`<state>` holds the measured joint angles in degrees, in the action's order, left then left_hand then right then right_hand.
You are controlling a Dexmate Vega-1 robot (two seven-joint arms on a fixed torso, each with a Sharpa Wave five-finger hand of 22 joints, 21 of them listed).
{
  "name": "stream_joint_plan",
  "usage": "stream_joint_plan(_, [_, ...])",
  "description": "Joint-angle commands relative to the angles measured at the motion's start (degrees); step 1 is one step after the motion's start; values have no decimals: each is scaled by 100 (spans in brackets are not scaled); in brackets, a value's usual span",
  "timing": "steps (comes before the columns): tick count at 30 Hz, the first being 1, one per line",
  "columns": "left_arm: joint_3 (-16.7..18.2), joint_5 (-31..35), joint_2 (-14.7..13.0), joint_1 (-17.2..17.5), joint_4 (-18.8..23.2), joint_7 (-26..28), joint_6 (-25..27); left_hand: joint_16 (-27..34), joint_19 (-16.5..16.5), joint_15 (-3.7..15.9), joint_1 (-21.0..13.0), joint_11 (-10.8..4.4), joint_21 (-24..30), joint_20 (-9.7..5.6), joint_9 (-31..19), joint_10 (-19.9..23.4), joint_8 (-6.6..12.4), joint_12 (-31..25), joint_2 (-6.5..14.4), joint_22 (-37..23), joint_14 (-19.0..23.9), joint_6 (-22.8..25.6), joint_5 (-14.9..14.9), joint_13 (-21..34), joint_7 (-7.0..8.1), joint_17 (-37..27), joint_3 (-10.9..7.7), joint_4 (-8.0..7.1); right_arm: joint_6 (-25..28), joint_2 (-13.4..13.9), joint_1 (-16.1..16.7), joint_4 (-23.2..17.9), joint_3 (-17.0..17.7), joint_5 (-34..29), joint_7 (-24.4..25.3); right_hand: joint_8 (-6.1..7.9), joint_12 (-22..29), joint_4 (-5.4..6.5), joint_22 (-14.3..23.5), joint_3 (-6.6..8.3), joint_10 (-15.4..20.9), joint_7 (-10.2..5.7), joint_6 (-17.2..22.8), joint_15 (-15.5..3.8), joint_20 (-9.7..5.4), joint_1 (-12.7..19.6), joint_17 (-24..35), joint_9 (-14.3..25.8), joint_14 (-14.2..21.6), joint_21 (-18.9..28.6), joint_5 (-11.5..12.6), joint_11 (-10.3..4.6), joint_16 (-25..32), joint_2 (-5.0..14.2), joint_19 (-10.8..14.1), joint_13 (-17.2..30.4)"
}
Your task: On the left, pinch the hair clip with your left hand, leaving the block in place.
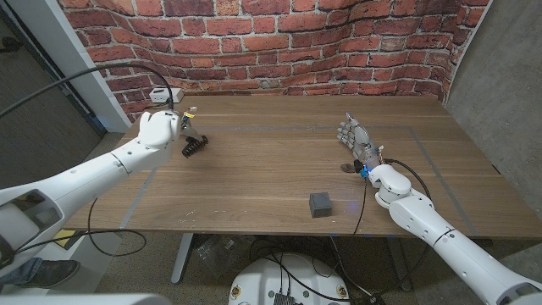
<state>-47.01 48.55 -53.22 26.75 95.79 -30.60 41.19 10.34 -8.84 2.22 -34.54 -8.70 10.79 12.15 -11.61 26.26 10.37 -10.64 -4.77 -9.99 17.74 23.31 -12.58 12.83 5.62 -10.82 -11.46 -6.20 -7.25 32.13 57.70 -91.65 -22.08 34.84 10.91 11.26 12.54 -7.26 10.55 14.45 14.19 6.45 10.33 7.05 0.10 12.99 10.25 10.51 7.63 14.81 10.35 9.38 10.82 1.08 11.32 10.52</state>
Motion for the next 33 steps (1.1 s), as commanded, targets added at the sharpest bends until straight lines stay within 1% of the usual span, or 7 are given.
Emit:
stream_joint_plan(1, [396, -372, -63, 330, 331, 453, 111, 42, 32, 232, 210, 43, 14, 20, -10, -65, 46, -39, -17, -34, -59, -43, -34, 14, -30, -24, 62, -123, 1, 5, 23, -19, -1, -17, 18, -6, -13, -2, 7, -3, 54, -42, 40, 2, 1, 25, 30, 28, 30, -6, -8, -24, -16, 19, 47, 16])
stream_joint_plan(8, [749, -836, -141, 673, 658, 995, 136, 70, 16, 179, 492, 116, 37, 17, -8, -16, 95, -95, -59, -39, -52, -1, -37, 12, -103, -26, 204, -238, -29, -2, 44, -11, 3, -27, 31, -1, -13, 3, 7, -10, 58, -63, 54, 7, 7, 15, 31, 28, 31, -15, -9, -27, -16, 16, 44, 16])
stream_joint_plan(13, [1201, -1328, -177, 1152, 1050, 1745, 141, 81, 14, 148, 578, 167, 42, 18, -7, 0, 108, -110, -66, -40, -37, 16, -43, 10, -137, -26, 245, -267, -65, -3, 56, -1, 12, -40, 35, 0, -12, 4, 8, -14, 62, -68, 59, 3, 10, 11, 32, 28, 32, -20, -9, -30, -16, 14, 45, 16])
stream_joint_plan(16, [1556, -1692, -127, 1536, 1293, 2379, 90, 84, 62, 133, 683, 218, 29, 17, -4, 72, 124, -145, -62, -43, -43, 45, -52, 8, -168, -26, 293, -297, -122, -14, 58, 20, 13, -67, 37, 127, -14, 19, 9, -26, 62, -155, 405, 0, 8, -13, 34, 45, 31, -43, -9, -32, -18, 24, 53, 17])
stream_joint_plan(20, [2039, -2300, -58, 1981, 1530, 3059, -190, 88, -27, 99, 795, 344, 78, 2, 0, 72, 128, -150, -44, -57, -43, 45, -66, 4, -208, -24, 339, -321, -184, -12, 58, 24, 16, -94, 14, 162, -2, 22, 10, -32, 92, -196, 512, -17, 7, -20, 33, 56, 25, -52, -9, -46, -22, 25, 57, 18])
stream_joint_plan(23, [2374, -2757, -33, 2284, 1665, 3461, -501, 92, -27, 77, 852, 404, 81, 8, 3, 76, 125, -153, -39, -62, -37, 32, -73, 1, -247, -24, 365, -330, -229, -16, 61, 24, 21, -106, 2, 91, -2, 23, 10, -39, 97, -186, 358, -16, 9, -26, 33, 59, 26, -62, -9, -43, -22, 22, 60, 18])
stream_joint_plan(33, [3417, -4143, -87, 3236, 1970, 4230, -1671, 97, 268, 20, 1110, 593, 4, -145, 17, 102, 140, -165, -13, -73, -17, 67, -111, -20, -383, -17, 485, -350, -397, 14, 168, -65, 100, -146, 33, 31, -3, 25, 11, -51, 99, -176, 229, -17, 5, -37, 33, 58, 22, -76, -9, -66, -24, 15, 62, 19])
